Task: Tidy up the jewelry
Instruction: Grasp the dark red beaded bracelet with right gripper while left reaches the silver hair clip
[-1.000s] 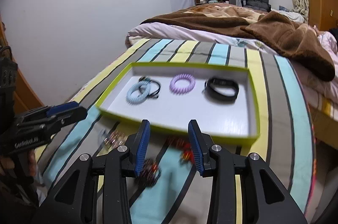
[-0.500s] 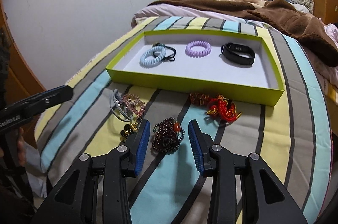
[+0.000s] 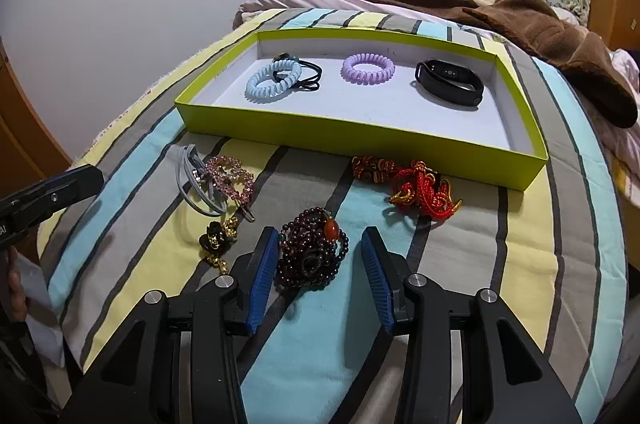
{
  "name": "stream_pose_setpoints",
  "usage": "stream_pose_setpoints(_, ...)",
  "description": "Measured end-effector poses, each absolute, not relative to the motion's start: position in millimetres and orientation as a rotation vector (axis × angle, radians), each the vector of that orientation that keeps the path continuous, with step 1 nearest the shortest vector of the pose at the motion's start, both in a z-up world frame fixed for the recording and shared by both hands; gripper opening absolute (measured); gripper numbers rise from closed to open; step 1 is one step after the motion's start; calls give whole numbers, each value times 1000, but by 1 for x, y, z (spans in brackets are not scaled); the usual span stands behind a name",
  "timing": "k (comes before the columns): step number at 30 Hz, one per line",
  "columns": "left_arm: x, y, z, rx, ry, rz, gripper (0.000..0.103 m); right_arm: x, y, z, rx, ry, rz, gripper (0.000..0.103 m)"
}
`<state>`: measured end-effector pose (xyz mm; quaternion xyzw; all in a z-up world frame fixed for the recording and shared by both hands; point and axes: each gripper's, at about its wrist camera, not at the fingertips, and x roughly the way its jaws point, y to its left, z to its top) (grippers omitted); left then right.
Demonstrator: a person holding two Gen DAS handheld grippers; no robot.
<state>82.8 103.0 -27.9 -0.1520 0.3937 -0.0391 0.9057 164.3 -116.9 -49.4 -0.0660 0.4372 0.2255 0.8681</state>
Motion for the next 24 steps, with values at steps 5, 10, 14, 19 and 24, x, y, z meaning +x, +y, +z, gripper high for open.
stream_pose_setpoints(5,88,97,-30,-320,820,-101,49,162,-117,-49,-141,908,472,30)
stream_pose_setpoints(10,96,84,-31,-302,829,-142,49,158,-122,-43,-117,885,473,25)
stream_pose_setpoints(14,107,72,-34,-275,845,-157,49,157,-129,-38,-89,867,470,25)
stream_pose_setpoints(19,115,58,-37,-245,854,-165,49,155,-139,-32,-49,854,468,25)
stream_pose_setpoints(24,125,45,-44,-205,873,-168,49,151,-145,-27,-31,840,467,25)
